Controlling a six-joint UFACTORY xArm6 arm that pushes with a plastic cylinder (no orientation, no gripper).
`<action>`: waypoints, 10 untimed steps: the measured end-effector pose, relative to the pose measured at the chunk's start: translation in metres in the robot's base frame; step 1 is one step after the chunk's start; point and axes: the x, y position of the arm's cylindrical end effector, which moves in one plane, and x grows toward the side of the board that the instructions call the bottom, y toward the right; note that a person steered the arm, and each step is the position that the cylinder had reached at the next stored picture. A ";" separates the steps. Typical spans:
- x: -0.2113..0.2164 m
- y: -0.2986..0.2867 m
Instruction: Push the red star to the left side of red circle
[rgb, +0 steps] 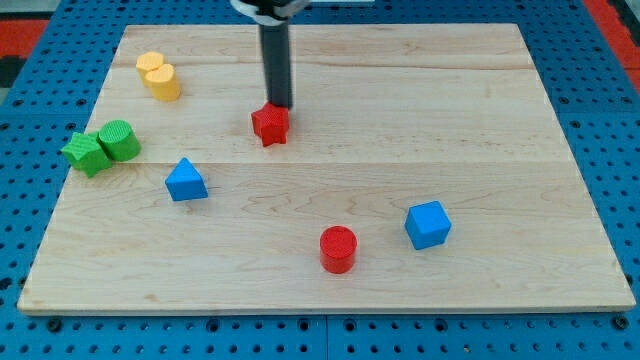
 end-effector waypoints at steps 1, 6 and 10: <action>0.011 -0.034; 0.083 0.068; 0.091 0.038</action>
